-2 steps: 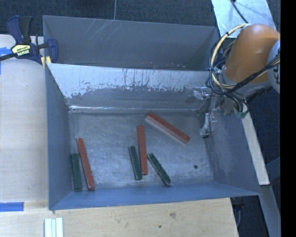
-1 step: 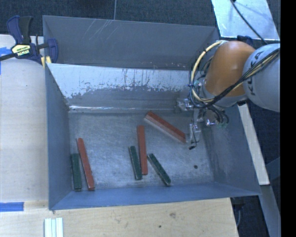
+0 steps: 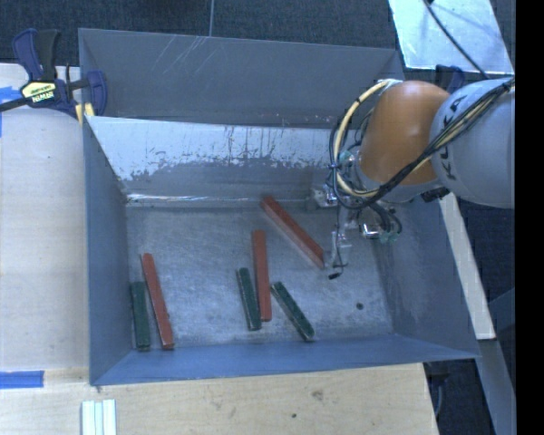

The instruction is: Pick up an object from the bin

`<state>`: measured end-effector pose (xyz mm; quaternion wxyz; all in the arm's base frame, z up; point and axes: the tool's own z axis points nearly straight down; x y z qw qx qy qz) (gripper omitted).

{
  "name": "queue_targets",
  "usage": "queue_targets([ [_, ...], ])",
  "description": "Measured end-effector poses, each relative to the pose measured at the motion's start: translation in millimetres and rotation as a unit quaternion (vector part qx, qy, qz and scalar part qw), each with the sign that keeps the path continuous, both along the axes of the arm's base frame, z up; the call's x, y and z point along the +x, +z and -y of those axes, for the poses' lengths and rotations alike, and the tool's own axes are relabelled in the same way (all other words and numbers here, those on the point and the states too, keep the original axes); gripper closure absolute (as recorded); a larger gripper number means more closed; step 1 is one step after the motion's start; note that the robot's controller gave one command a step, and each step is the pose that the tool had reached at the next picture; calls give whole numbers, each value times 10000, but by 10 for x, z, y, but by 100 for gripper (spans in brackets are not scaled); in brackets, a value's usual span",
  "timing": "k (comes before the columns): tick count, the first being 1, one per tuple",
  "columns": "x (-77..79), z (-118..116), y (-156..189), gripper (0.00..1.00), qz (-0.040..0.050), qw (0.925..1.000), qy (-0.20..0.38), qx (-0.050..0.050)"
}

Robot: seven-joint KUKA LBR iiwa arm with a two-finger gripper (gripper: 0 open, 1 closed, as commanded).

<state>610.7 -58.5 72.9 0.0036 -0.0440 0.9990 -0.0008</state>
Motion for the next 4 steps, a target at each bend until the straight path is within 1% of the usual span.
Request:
queue_targets([
  [1, 152, -547, 55, 0, -17, 9998, -198, 14],
  [2, 159, -518, 61, 100, 2, 9998, -205, 6],
  [3, 179, -573, 302, 100, 2, 9999, -139, 7],
  [4, 172, -573, 285, 0, -12, 9999, -128, 6],
])
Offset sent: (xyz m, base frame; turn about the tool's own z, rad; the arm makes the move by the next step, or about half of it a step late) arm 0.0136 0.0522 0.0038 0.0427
